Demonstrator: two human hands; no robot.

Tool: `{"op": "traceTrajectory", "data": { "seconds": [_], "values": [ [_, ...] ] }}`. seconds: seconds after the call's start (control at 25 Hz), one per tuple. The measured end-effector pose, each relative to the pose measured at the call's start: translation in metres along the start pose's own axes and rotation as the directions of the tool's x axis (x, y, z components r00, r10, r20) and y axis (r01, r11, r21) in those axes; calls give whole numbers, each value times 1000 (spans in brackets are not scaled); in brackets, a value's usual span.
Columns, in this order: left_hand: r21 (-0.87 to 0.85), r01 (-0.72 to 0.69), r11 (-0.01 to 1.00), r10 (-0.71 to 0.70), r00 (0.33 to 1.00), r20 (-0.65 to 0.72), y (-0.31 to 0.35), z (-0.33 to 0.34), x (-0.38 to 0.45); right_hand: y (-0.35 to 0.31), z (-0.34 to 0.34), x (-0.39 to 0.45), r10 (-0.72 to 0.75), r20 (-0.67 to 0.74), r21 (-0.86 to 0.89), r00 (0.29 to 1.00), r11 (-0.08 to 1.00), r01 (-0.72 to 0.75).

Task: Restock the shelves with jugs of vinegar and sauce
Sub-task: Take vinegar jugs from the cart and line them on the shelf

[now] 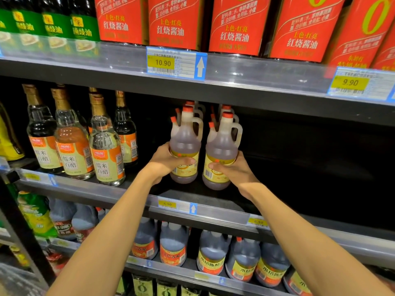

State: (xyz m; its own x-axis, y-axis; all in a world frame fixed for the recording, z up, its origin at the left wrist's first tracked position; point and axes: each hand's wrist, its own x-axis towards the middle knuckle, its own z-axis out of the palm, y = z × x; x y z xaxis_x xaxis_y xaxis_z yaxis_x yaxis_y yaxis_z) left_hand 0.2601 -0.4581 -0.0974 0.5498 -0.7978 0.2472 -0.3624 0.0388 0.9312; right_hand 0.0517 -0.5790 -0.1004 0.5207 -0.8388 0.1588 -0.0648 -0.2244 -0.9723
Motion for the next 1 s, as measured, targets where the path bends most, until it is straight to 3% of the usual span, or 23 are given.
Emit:
{"op": "traceTrajectory", "data": {
  "seconds": [0.28, 0.4, 0.6, 1.0],
  "values": [
    [8, 54, 999, -53, 997, -59, -1, 1, -9, 1, 4, -10, 13, -45, 6, 999, 1000, -13],
    [40, 61, 997, -60, 998, -23, -3, 3, -12, 3, 6, -14, 26, -57, -38, 998, 999, -28],
    [154, 88, 984, -76, 993, -85, 1, 5, -13, 4, 4, -15, 53, -31, -43, 998, 998, -54],
    [225, 111, 968, -82, 988, -132, 6, 6, -17, 1, -3, -16, 77, 28, -84, 997, 994, -74]
  ]
}}
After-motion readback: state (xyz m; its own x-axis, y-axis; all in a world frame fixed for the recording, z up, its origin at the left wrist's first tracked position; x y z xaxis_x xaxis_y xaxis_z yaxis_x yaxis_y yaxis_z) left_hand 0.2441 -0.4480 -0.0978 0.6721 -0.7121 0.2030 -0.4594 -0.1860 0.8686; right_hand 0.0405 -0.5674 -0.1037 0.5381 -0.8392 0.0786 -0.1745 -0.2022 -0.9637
